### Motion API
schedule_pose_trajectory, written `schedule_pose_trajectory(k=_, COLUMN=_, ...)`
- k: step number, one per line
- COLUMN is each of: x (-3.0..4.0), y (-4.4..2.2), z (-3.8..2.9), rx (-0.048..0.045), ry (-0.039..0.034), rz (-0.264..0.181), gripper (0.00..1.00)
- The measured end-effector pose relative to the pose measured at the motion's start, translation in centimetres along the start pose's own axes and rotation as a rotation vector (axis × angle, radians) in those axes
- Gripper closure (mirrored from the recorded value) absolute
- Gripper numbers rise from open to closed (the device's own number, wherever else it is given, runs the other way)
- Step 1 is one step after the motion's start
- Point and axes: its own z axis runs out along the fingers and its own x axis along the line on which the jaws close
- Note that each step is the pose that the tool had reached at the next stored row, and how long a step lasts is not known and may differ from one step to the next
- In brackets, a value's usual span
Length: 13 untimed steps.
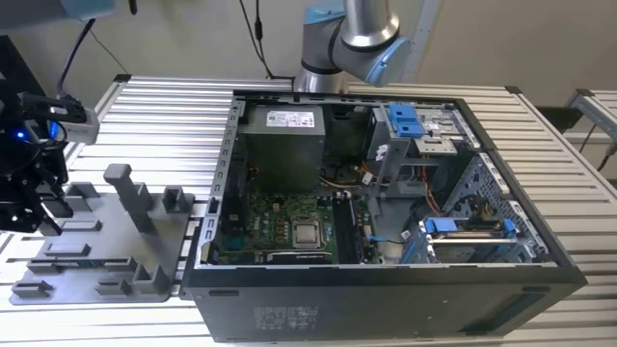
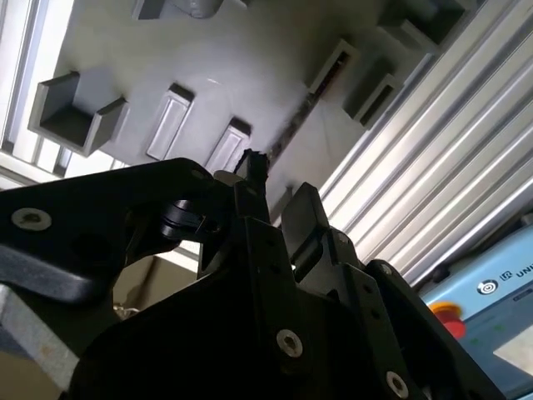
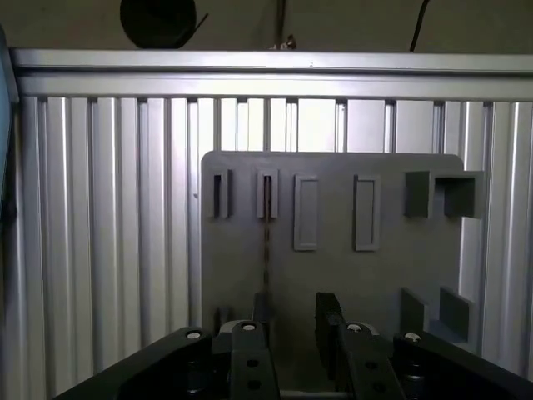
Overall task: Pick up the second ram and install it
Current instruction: 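Pick up the second ram and move it above second insertion slot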
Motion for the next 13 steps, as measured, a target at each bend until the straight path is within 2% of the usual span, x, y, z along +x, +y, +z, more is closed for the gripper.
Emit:
schedule_pose_trajectory(k=6, x=0.46, y=0.00, z=0.96, rx=0.0053, ry=0.0000, rz=0.000, gripper=0.64)
schedule_pose_trajectory(k=13, x=0.62, y=0.05, z=2.07, rx=0.0127, ry=-0.0001, rz=-0.003, gripper=0.64)
